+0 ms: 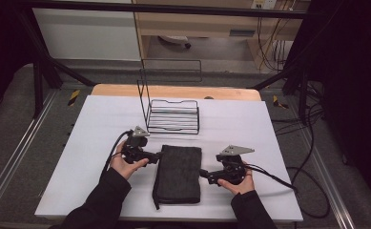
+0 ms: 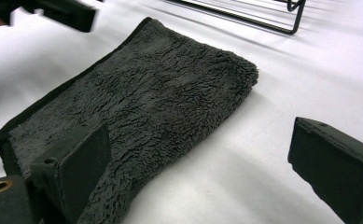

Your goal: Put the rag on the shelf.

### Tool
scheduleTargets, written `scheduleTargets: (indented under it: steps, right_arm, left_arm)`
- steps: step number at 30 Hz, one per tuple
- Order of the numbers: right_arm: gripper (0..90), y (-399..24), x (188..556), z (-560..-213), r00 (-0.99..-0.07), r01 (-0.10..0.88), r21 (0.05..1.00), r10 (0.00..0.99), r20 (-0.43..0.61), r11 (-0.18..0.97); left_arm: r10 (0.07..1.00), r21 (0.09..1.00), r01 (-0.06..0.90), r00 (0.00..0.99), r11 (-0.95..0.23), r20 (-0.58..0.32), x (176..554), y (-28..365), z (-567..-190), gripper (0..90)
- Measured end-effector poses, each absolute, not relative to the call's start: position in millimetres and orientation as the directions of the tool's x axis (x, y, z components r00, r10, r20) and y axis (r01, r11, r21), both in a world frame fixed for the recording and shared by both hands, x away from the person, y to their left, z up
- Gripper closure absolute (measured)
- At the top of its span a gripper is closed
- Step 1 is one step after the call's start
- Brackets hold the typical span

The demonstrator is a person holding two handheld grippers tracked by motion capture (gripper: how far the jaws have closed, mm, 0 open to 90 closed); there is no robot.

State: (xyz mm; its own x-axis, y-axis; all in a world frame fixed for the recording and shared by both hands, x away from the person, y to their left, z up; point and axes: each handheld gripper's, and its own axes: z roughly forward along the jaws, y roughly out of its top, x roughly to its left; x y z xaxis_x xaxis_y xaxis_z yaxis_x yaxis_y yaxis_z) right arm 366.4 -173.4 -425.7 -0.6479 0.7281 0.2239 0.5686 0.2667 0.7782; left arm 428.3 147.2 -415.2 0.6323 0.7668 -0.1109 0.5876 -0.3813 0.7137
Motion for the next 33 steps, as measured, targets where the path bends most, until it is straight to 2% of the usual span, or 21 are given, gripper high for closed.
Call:
scheduleTargets:
  steps: [6, 17, 25, 33]
  right_arm:
    - [7.5, -173.4, 366.3, -426.5, -0.649, 0.567, 0.779, 0.727, 0.224, 0.267]
    - [9.2, -172.3, 369.2, -428.2, -0.656, 0.565, 0.778, 0.722, 0.222, 0.275]
    - [10.1, -171.7, 373.6, -428.3, -0.654, 0.572, 0.776, 0.719, 0.234, 0.267]
    - [12.6, -170.5, 383.5, -428.0, -0.653, 0.568, 0.779, 0.721, 0.232, 0.264]
  left_arm:
    - [0.784, 0.669, 0.612, 0.617, -0.422, -0.07, 447.1, 130.6, -431.9, 31.9]
    - [0.761, 0.663, 0.636, 0.631, -0.395, -0.151, 455.9, 122.0, -440.3, 60.0]
    - [0.753, 0.65, 0.658, 0.628, -0.381, -0.194, 458.2, 123.9, -442.5, 62.1]
    - [0.749, 0.639, 0.672, 0.625, -0.374, -0.22, 457.5, 123.4, -442.1, 69.1]
